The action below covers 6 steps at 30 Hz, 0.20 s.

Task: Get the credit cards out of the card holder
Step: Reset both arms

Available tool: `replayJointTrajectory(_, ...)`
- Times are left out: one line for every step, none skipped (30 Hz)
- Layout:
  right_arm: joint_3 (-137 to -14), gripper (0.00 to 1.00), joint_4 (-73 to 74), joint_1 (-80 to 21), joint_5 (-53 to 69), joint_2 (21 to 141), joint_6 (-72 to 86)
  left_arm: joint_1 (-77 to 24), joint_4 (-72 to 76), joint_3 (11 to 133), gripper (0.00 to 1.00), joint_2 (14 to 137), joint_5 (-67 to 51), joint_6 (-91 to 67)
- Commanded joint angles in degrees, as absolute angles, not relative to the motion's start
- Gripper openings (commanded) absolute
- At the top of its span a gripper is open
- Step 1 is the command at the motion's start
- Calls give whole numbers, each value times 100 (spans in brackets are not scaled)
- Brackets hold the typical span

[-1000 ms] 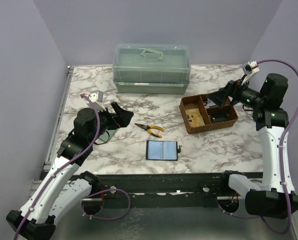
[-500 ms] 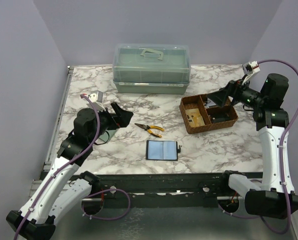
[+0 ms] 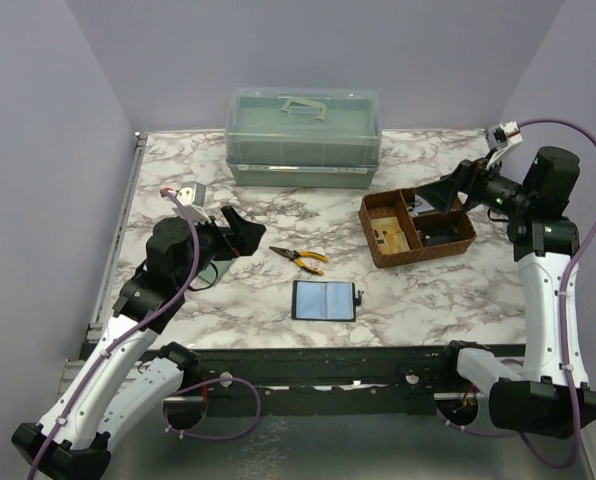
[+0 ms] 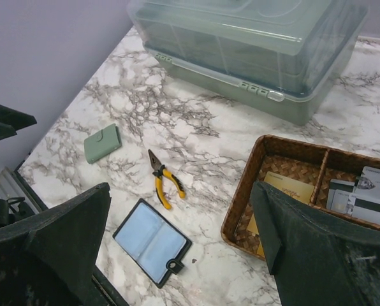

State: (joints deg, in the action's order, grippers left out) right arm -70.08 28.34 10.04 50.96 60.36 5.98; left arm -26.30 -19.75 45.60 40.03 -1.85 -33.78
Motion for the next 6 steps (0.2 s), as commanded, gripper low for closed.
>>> replayJointTrajectory(-7240,99,2879,1092,5255,6021,598,-2603,-2125,4679,99,3954,-44,-3282)
replayJointTrajectory(-7242,99,2887,1097,5259,6025,575,-2603,-2115,4693,99,3955,-44,-3292)
replayJointTrajectory(-7242,99,2910,1117,5300,6029,482,-2605,-2111,4704,99,3957,-44,-3295)
replayJointTrajectory(-7242,99,2931,1124,5337,6037,407,-2602,-2119,4718,99,3955,-44,-3297)
replayJointTrajectory(-7242,99,2935,1133,5339,6036,385,-2603,-2117,4721,99,3947,-44,-3296)
replayJointTrajectory(-7242,99,2935,1141,5323,6036,376,-2606,-2120,4730,99,3933,-44,-3296)
